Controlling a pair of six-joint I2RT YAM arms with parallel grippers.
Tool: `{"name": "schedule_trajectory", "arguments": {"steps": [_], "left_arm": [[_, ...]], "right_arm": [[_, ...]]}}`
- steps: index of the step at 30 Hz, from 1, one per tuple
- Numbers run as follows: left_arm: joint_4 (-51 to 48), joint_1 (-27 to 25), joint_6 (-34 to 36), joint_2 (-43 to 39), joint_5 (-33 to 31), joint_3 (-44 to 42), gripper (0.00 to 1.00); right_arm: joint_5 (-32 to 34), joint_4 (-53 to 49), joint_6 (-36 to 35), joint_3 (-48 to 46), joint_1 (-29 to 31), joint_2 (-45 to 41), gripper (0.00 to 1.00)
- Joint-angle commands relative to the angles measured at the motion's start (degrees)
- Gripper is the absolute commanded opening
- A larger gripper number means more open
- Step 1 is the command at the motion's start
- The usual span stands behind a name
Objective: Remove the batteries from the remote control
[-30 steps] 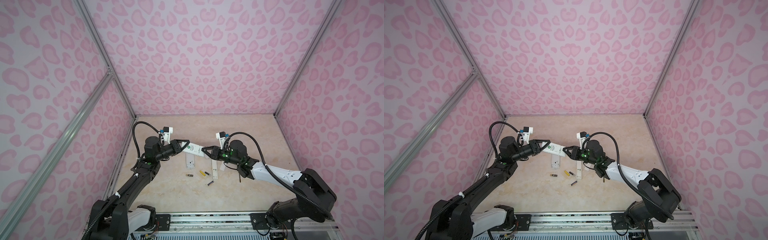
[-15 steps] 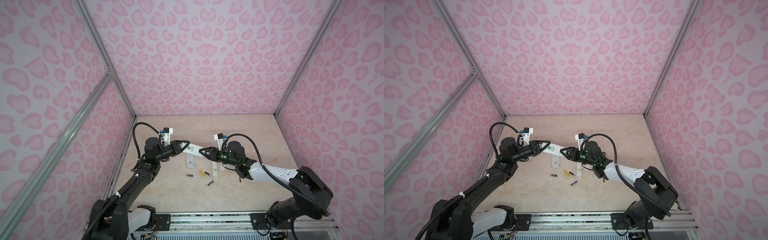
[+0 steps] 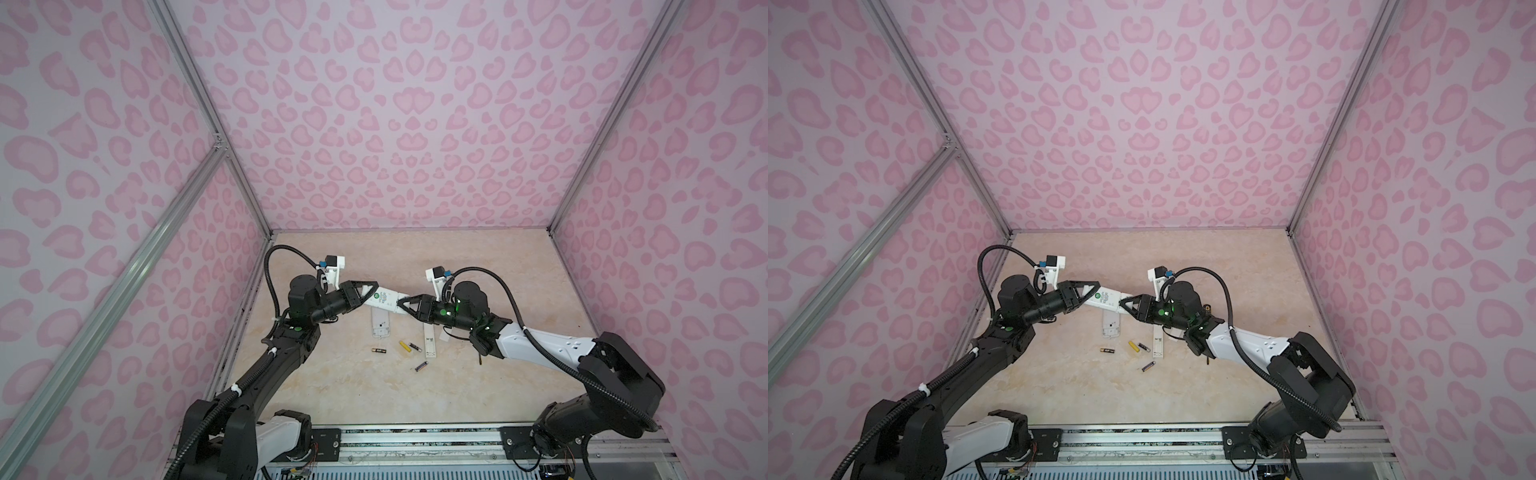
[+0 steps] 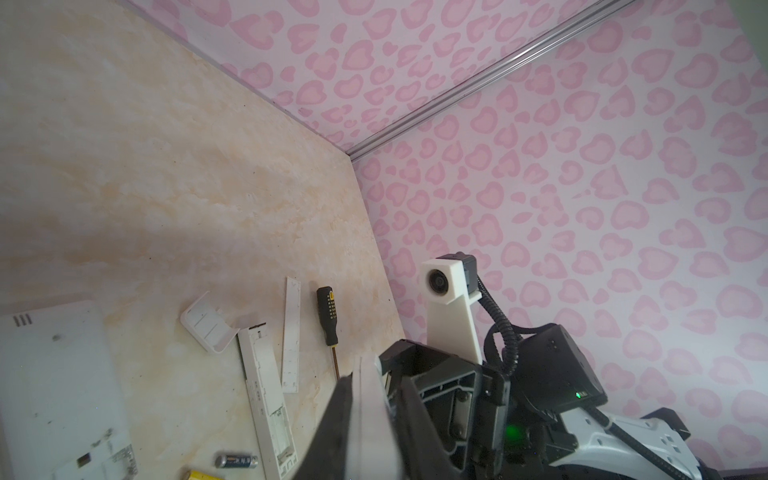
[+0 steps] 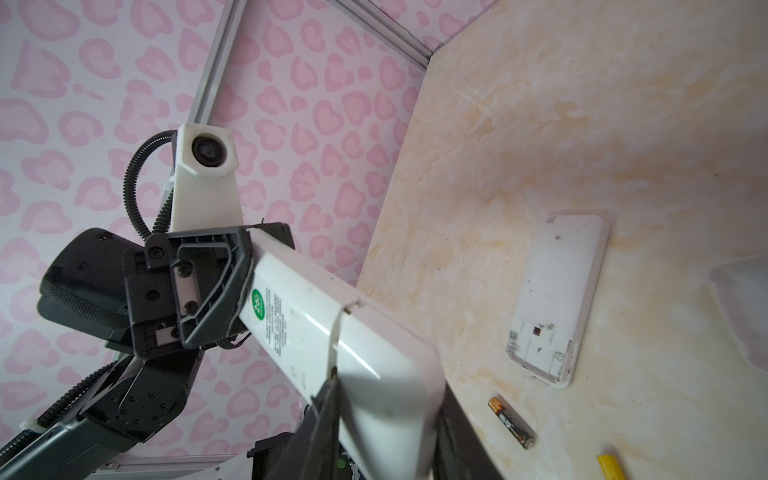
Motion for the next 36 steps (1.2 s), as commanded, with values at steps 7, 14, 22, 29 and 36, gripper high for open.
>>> {"name": "schedule_trajectory", "arguments": {"steps": [7, 14, 22, 29, 36], "left_arm": [[3.5, 0.08, 0.36, 0.52, 1.02, -0.3, 0.04], [3.47, 0.2, 0.34, 0.94, 1.14, -0.53, 0.04], [3.63, 0.27, 0.33, 0.72, 1.0, -1.17, 0.04], [3.28, 0.46, 0.69, 0.08, 0.79, -1.4, 0.04], [3.93, 0.55, 0.42, 0.61, 0.6, -1.88, 0.04]], "right_arm": [[0.93, -4.33, -2.22, 0.89, 0.03, -1.54, 0.31], [0.62, -4.62, -2.13, 1.41, 0.17, -2.19, 0.31], [0.81, -7.14, -3.1, 2.26, 0.57, -3.39, 0.35], [1.29, -7.29, -3.17, 2.39, 0.86, -3.96, 0.35], [2.79, -11.1, -4.76, 3.46, 1.0, -4.84, 0.43]]}}
